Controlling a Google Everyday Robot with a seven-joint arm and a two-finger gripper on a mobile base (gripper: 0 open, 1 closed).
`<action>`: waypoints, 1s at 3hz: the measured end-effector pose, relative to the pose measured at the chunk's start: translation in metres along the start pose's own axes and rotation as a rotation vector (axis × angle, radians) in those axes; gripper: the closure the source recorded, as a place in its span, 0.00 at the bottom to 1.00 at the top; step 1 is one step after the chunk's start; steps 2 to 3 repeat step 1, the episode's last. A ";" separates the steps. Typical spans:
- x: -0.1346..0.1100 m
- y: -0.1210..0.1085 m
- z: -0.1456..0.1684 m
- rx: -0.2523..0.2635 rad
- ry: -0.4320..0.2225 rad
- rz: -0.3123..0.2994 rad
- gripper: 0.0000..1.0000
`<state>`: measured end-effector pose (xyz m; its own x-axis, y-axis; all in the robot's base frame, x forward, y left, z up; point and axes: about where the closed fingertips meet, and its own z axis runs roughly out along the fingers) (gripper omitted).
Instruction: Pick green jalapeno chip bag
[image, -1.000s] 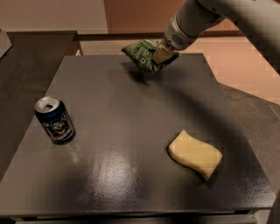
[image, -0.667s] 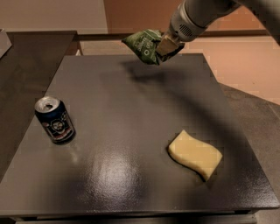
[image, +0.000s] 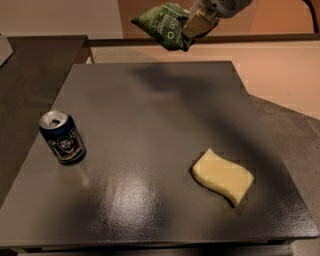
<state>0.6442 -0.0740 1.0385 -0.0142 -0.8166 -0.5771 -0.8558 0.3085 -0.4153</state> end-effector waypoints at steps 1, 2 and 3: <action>0.000 0.000 0.000 0.000 0.000 0.000 1.00; 0.000 0.000 0.000 0.000 0.000 0.000 1.00; 0.000 0.000 0.000 0.000 0.000 0.000 1.00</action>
Offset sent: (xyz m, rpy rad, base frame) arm 0.0000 0.0000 0.0000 0.0000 0.0000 0.0000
